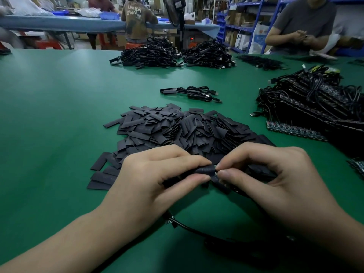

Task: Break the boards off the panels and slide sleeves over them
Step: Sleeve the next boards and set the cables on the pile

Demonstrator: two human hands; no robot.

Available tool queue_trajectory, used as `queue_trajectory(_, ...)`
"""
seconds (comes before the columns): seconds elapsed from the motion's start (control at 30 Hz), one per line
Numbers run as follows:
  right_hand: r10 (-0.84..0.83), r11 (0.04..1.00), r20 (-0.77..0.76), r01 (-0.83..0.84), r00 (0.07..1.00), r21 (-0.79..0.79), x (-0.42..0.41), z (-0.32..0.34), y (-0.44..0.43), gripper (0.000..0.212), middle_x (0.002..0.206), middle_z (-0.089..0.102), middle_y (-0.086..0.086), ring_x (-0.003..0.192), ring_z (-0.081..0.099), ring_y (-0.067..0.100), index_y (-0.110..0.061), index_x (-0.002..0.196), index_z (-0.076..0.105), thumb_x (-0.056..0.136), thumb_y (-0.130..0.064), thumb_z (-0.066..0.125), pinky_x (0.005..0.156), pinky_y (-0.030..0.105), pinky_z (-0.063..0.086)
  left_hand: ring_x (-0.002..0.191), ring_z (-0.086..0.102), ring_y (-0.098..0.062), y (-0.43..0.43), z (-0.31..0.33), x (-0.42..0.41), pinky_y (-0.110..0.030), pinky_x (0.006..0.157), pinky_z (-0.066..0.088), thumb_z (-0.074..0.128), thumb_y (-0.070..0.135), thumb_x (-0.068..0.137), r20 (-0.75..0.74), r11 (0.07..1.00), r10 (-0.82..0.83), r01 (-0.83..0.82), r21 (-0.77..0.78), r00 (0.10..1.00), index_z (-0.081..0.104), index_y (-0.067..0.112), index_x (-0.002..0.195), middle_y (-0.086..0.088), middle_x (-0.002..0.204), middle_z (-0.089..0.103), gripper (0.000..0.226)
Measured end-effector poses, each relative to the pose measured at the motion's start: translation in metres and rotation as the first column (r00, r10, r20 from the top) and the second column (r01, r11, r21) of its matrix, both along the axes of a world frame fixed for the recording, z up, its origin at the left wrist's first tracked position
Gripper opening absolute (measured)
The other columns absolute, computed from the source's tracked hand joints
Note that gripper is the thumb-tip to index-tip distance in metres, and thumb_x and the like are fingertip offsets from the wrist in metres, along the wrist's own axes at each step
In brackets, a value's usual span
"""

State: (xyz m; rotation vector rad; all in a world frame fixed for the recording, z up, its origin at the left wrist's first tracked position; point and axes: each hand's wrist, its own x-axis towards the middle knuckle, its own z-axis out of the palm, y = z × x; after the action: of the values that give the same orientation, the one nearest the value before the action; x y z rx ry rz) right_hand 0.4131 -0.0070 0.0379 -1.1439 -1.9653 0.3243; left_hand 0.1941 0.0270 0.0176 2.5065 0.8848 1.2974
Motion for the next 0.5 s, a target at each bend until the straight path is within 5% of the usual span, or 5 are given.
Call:
queue_trajectory(0.17, 0.015, 0.977, -0.208, -0.059, 0.978, -0.207, 0.002, -0.0023, 0.002, 0.017, 0.08, 0.077, -0.006, 0.077, 0.074, 0.013, -0.032, 0.097, 0.069, 0.082, -0.029, 0.076, 0.075, 0.022, 0.056, 0.085, 0.066, 0.0, 0.0013, 0.0005, -0.0006, -0.013, 0.079, 0.048, 0.074, 0.026, 0.087, 0.055, 0.999, 0.035, -0.036, 0.014, 0.998, 0.079, 0.015, 0.103, 0.008, 0.094, 0.072, 0.019)
queue_trajectory(0.5, 0.032, 0.948, -0.237, -0.105, 0.971, -0.301, -0.004, -0.0042, 0.0004, 0.005, 0.076, 0.077, -0.006, 0.073, 0.074, 0.008, -0.028, 0.087, 0.069, 0.084, -0.029, 0.073, 0.072, 0.016, 0.053, 0.09, 0.064, -0.001, -0.0001, 0.0007, -0.0002, -0.014, 0.083, 0.046, 0.075, 0.024, 0.088, 0.032, 0.998, 0.051, -0.052, 0.048, 0.998, 0.078, 0.018, 0.108, 0.006, 0.097, 0.07, 0.02)
